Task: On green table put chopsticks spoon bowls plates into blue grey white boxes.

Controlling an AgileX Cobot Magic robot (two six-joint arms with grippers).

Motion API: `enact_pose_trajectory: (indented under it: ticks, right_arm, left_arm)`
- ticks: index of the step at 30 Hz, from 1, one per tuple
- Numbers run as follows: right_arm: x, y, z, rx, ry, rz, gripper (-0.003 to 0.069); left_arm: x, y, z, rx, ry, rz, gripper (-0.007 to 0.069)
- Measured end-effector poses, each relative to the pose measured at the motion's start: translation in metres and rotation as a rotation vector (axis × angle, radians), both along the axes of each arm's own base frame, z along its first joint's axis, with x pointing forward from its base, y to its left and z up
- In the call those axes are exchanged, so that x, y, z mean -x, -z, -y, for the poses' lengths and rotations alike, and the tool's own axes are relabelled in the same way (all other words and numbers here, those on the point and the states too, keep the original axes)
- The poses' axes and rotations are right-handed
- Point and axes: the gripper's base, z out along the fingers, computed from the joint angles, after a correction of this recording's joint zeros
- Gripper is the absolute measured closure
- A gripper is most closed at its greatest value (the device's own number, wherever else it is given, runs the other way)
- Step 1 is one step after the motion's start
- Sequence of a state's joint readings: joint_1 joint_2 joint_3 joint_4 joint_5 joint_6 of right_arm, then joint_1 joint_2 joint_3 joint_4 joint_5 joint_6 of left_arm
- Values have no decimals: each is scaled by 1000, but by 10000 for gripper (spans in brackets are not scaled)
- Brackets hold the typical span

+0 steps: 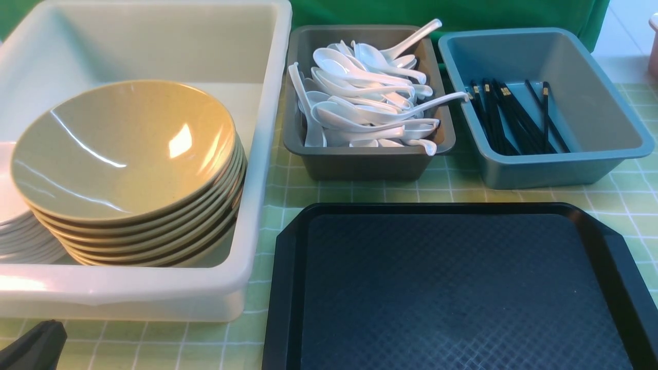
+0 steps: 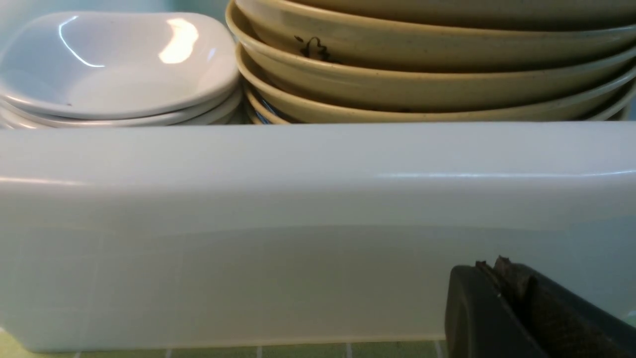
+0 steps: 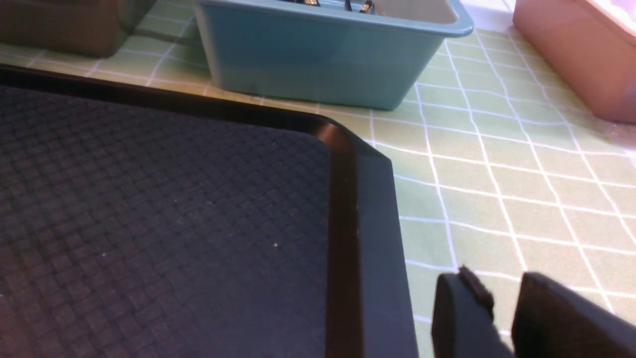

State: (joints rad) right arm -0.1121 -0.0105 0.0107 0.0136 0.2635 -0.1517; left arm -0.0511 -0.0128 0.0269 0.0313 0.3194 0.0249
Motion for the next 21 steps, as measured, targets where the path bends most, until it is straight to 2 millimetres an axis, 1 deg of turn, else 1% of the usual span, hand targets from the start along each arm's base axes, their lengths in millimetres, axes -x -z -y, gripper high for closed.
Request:
enact_pose_trajectory:
  ticks: [21]
  right_arm:
    - [0, 0, 0, 0, 0, -1, 467]
  left_arm:
    - [0, 0, 0, 0, -4, 0, 626]
